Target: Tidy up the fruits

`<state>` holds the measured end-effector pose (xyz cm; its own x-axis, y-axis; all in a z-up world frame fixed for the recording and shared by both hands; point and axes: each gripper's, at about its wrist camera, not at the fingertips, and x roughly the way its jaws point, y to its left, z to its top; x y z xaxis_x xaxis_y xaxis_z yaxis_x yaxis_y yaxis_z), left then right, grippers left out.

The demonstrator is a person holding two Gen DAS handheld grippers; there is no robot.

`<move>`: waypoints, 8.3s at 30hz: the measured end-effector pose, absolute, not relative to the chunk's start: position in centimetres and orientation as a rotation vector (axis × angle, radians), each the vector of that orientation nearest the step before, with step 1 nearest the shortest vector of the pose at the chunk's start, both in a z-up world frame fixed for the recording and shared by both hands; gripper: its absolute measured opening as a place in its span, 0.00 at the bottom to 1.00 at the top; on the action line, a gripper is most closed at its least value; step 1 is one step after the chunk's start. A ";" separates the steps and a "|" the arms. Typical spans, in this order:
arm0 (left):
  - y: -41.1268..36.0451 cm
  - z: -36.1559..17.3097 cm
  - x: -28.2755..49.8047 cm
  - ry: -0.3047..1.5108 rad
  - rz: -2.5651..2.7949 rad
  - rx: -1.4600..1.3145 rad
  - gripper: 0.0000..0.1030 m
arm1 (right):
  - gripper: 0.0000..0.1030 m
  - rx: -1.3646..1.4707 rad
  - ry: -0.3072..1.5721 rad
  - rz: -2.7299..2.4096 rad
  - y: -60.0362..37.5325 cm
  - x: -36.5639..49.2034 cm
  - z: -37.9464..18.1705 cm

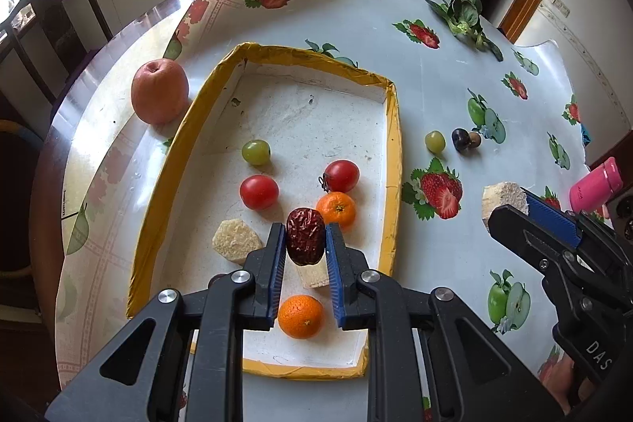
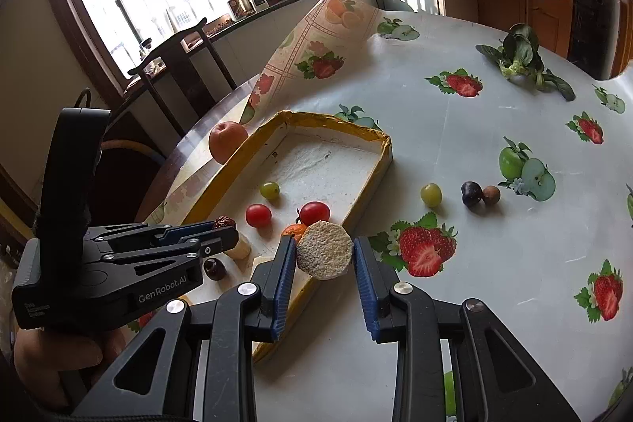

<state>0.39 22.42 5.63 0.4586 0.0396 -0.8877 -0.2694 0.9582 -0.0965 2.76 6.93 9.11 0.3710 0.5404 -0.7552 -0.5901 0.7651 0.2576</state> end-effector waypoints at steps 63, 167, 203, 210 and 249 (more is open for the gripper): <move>26.3 3.2 10.0 1.109 0.208 -0.348 0.37 | 0.43 -0.067 1.009 0.746 11.5 10.6 4.2; 11.1 1.0 13.3 1.133 -0.072 -0.258 0.20 | 0.21 0.187 1.029 0.532 -6.1 12.9 2.7; 13.2 7.2 1.2 1.044 0.044 -0.192 0.20 | 0.21 0.088 0.982 0.598 -3.1 2.7 7.8; 14.5 7.2 0.6 1.040 0.073 -0.206 0.20 | 0.21 0.076 0.975 0.623 -1.9 2.2 8.2; 21.7 4.0 1.6 1.089 0.216 -0.242 0.20 | 0.21 -0.032 0.970 0.760 9.7 7.9 7.5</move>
<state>1.57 21.69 3.97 0.4469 0.0541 -0.8929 -0.2909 0.9527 -0.0879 7.94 9.71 7.50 0.3323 0.5682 -0.7528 -0.5955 0.7454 0.2997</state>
